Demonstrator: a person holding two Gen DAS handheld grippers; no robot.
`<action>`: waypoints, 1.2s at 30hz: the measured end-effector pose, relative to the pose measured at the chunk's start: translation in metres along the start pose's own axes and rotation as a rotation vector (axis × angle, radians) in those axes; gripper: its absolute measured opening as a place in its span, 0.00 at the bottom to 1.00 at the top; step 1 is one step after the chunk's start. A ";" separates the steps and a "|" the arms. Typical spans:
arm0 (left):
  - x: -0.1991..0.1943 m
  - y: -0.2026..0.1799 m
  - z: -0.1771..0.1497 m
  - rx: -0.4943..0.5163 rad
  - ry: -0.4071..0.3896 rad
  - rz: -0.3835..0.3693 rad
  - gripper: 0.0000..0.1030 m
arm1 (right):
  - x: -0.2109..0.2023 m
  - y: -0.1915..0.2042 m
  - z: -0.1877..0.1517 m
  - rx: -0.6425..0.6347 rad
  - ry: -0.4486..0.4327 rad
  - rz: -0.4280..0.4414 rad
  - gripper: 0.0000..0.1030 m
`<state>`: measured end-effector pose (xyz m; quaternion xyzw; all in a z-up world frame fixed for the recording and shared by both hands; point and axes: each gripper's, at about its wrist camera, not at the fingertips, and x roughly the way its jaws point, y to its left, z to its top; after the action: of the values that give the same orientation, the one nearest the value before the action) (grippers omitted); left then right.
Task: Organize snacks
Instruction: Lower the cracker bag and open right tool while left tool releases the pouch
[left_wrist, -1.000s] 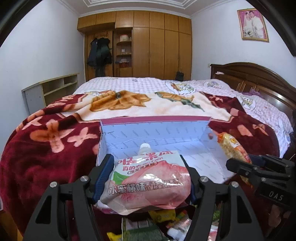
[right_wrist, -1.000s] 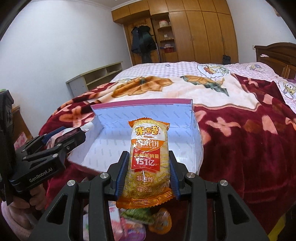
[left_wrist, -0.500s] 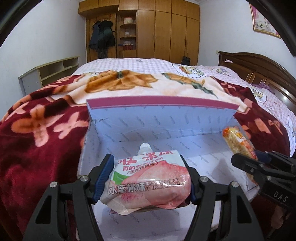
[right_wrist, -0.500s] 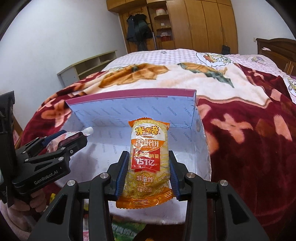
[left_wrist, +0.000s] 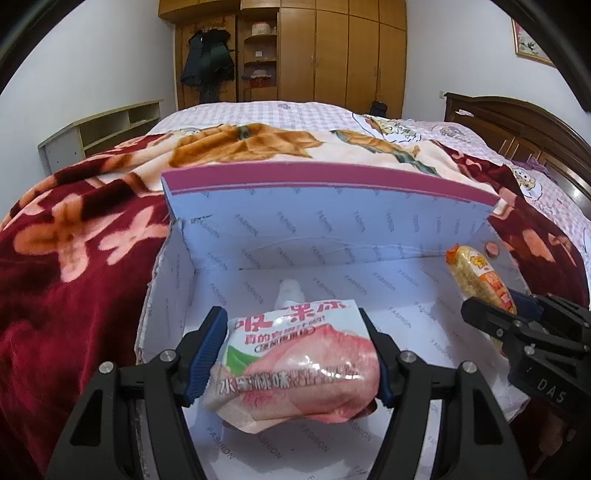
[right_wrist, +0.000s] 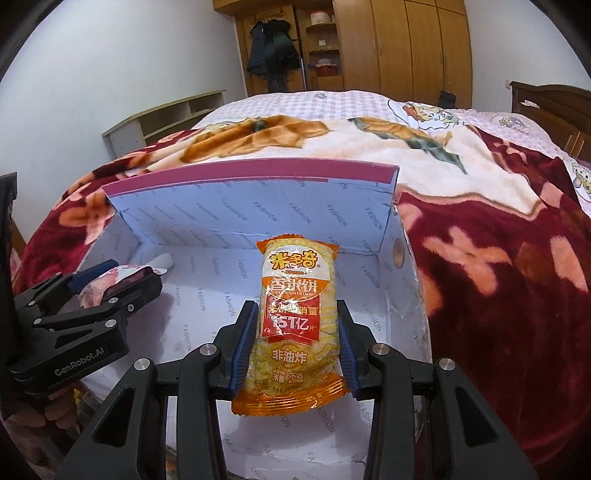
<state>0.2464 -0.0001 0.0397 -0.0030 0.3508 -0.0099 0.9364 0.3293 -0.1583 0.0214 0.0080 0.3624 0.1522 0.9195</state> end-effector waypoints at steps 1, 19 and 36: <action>0.001 0.001 0.000 -0.001 0.004 0.004 0.69 | 0.000 0.000 0.000 0.000 0.000 0.000 0.40; -0.017 0.002 0.004 -0.001 -0.034 0.018 0.81 | -0.016 -0.003 0.001 0.041 -0.016 0.030 0.50; -0.073 0.002 -0.004 0.005 -0.063 -0.004 0.83 | -0.062 0.007 -0.010 0.056 -0.068 0.061 0.50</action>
<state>0.1886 0.0031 0.0842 -0.0015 0.3211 -0.0124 0.9470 0.2781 -0.1705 0.0557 0.0497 0.3345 0.1695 0.9257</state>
